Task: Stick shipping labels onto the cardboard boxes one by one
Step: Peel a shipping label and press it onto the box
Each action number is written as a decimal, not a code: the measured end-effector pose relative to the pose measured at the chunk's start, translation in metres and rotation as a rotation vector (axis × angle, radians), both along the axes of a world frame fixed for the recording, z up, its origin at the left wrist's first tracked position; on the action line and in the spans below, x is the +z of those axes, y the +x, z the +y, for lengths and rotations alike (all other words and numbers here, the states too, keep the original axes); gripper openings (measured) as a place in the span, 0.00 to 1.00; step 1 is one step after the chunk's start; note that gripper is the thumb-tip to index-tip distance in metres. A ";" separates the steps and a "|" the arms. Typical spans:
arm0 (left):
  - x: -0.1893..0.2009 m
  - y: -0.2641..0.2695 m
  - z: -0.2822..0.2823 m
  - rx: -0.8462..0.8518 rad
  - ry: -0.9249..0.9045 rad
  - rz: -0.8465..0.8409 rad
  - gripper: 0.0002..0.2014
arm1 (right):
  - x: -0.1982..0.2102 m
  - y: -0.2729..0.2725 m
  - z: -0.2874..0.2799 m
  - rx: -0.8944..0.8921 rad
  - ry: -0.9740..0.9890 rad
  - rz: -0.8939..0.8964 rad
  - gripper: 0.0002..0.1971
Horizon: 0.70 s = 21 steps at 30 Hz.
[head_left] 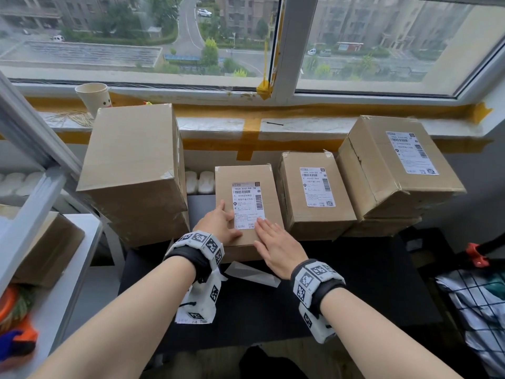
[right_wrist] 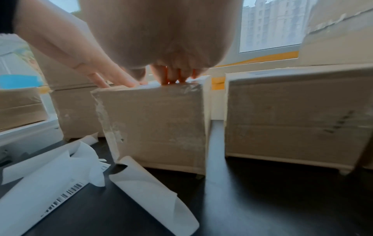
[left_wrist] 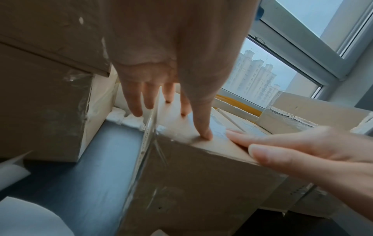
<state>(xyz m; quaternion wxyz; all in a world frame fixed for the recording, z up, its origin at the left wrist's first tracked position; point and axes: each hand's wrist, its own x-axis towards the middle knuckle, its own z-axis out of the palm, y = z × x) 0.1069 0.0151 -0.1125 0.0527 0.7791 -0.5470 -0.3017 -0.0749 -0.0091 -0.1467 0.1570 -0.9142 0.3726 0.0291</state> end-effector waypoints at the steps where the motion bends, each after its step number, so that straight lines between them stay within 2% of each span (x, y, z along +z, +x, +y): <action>1: 0.001 0.001 0.001 0.014 0.003 0.009 0.31 | 0.002 -0.004 -0.001 -0.011 -0.004 0.002 0.28; 8: 0.006 0.001 0.000 0.038 -0.024 -0.023 0.41 | 0.005 0.005 -0.009 -0.073 0.062 0.035 0.28; 15: 0.006 0.009 -0.015 0.009 0.063 0.029 0.55 | 0.019 0.034 -0.055 -0.054 0.136 0.152 0.29; 21: 0.005 0.009 -0.016 -0.017 0.060 0.003 0.55 | 0.025 0.056 -0.089 -0.052 0.162 0.179 0.29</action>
